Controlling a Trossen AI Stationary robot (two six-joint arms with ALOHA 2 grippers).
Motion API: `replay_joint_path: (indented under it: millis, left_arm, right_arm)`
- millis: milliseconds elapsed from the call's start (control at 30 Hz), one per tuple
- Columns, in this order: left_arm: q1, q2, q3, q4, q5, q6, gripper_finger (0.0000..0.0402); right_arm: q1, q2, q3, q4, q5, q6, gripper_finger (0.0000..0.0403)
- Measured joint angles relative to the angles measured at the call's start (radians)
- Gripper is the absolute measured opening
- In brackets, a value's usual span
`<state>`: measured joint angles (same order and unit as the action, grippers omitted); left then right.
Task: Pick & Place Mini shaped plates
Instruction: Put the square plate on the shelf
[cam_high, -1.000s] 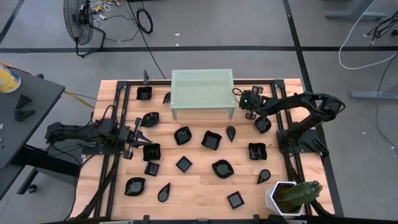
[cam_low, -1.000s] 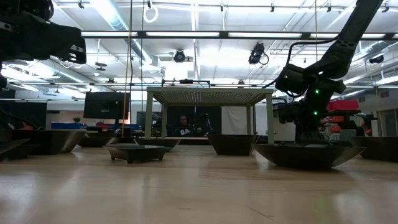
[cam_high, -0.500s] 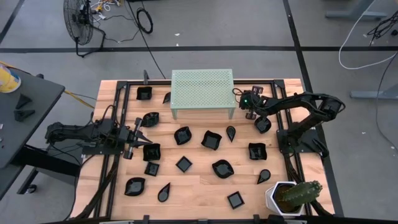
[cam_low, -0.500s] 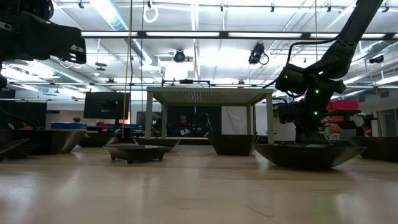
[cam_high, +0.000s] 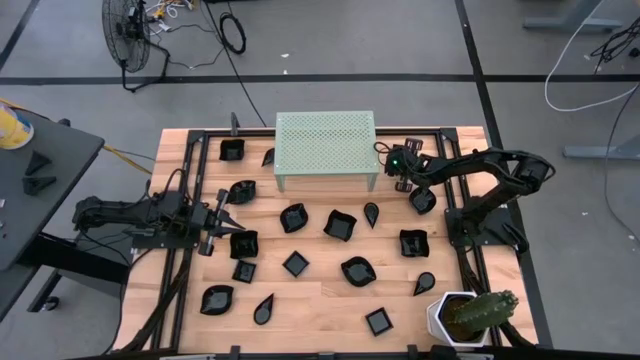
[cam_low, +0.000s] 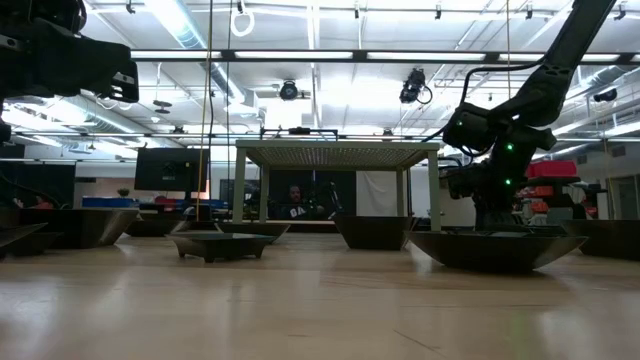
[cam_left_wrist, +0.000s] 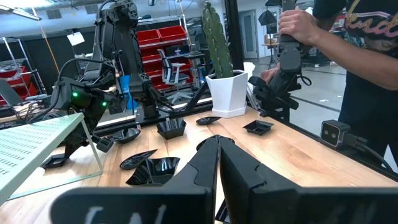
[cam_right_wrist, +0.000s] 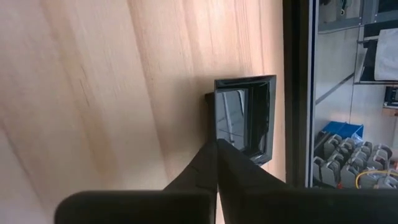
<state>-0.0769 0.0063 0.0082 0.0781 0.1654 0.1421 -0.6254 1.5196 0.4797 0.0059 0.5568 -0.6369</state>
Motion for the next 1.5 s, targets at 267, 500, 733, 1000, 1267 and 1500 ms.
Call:
replay_joint_path:
  millis: [267, 500, 733, 1000, 1267, 1500]
  left_arm:
    - [0.0, 0.0, 0.0, 0.0, 0.0, 0.0, 0.0023]
    - [0.0, 0.0, 0.0, 0.0, 0.0, 0.0, 0.0023]
    - [0.0, 0.0, 0.0, 0.0, 0.0, 0.0, 0.0023]
    - [0.0, 0.0, 0.0, 0.0, 0.0, 0.0, 0.0023]
    - [0.0, 0.0, 0.0, 0.0, 0.0, 0.0, 0.0023]
    - [0.0, 0.0, 0.0, 0.0, 0.0, 0.0, 0.0023]
  right_arm:
    - [0.0, 0.0, 0.0, -0.003, 0.002, 0.0, 0.0002]
    - [0.013, -0.001, 0.0, -0.009, 0.056, 0.0, 0.0001]
    - [0.029, -0.015, 0.041, -0.061, 0.143, 0.004, 0.0001]
    - [0.038, -0.058, 0.087, -0.15, 0.223, 0.054, 0.0]
    - [0.048, -0.181, 0.131, -0.294, 0.275, 0.134, 0.0]
    - [0.048, -0.313, 0.149, -0.36, 0.301, 0.158, 0.0]
